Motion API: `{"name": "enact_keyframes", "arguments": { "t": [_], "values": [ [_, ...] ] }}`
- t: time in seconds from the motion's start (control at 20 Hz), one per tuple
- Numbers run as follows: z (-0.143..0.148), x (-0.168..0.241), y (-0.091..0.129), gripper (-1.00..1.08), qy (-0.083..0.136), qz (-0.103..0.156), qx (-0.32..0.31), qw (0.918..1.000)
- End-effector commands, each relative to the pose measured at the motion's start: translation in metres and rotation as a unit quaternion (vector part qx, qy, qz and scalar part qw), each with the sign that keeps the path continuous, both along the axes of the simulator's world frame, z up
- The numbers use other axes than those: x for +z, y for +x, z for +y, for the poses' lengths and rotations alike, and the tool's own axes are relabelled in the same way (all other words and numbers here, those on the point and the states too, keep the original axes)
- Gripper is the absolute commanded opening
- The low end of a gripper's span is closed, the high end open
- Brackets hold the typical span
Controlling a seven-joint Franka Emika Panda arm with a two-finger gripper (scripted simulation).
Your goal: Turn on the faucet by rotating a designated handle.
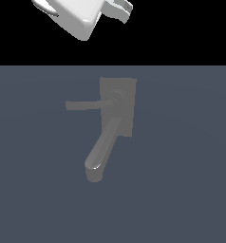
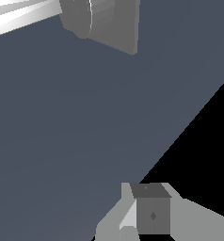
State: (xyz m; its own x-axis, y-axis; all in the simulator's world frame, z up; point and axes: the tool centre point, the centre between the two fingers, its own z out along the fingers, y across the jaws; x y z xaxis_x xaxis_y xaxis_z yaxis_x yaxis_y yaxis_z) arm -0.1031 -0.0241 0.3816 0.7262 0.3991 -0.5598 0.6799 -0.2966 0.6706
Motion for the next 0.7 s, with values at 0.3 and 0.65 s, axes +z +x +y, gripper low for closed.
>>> {"name": "enact_keyframes", "arguments": {
  "t": [0.3, 0.65],
  "values": [
    [0.018, -0.021, 0.035, -1.0, -0.097, 0.029, 0.095, 0.9903],
    [0.043, -0.043, 0.062, -1.0, -0.173, 0.052, 0.178, 0.9674]
  ]
}}
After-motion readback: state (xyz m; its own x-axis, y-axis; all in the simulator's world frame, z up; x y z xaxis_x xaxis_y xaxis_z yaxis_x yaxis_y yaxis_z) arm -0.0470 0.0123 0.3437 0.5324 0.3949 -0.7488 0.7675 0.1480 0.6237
